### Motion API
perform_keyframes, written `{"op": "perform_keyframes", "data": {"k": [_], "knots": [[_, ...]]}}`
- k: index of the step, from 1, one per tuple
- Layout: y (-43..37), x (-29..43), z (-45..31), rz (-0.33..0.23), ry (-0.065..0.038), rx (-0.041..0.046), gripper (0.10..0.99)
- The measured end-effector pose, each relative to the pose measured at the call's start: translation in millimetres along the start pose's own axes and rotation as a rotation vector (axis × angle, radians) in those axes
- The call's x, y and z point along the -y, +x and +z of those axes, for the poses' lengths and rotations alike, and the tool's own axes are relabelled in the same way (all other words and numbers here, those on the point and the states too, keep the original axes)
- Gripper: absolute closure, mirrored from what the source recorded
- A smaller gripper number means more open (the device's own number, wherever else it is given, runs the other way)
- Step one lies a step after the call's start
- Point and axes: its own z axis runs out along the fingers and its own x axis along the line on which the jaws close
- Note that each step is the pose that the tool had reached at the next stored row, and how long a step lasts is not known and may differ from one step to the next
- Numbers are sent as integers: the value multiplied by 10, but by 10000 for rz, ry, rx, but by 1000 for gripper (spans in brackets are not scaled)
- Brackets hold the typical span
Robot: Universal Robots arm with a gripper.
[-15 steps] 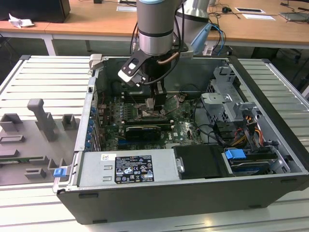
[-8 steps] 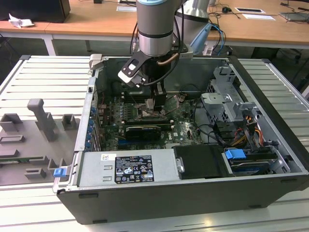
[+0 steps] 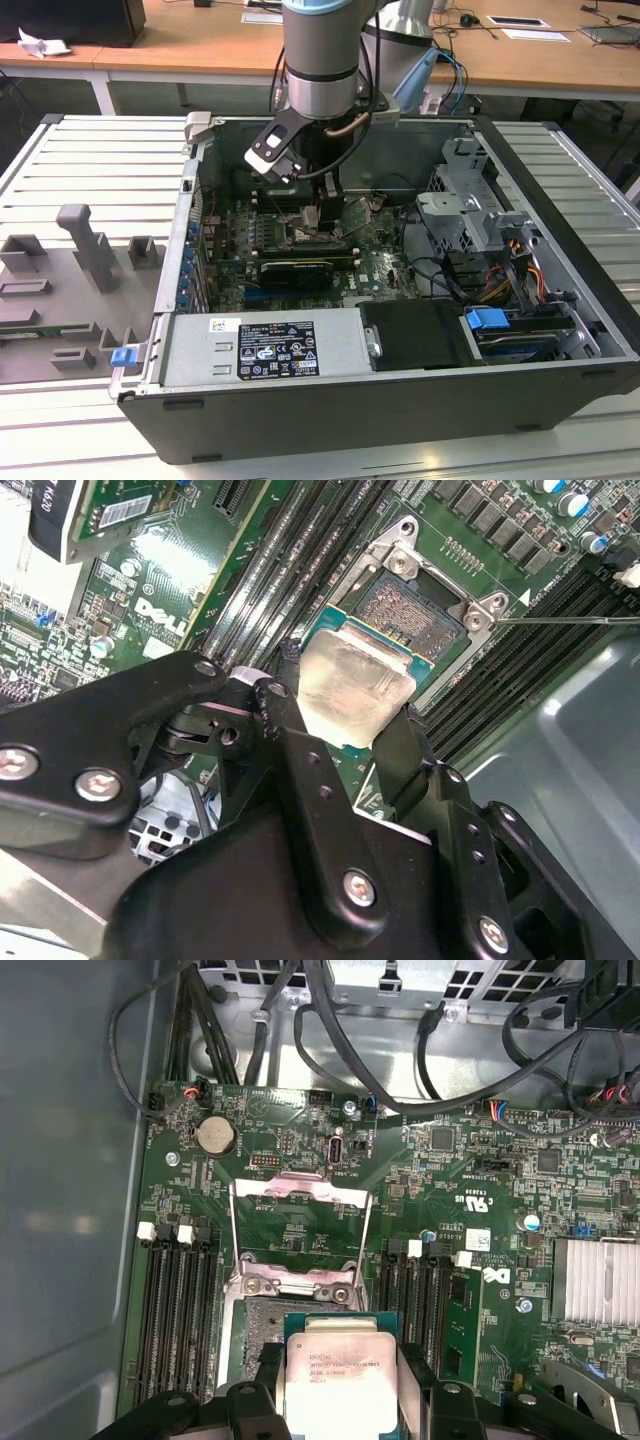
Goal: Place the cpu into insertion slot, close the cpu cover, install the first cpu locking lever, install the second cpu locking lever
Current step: 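Place the cpu into insertion slot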
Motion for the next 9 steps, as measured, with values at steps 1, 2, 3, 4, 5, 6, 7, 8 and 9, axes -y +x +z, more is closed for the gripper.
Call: {"op": "perform_keyframes", "data": {"k": [1,2,3,4,5,6,7,8,9], "knots": [[0,0,1,6,1,1,549],[1,1,3,17,1,2,549],[2,1,5,44,0,3,549],[5,2,7,71,-1,4,549],[9,2,9,95,-2,6,549],[26,0,13,137,-2,11,549],[45,0,16,164,-2,14,549],[56,-1,19,173,-2,15,549],[80,-2,29,195,-3,16,549]]}}
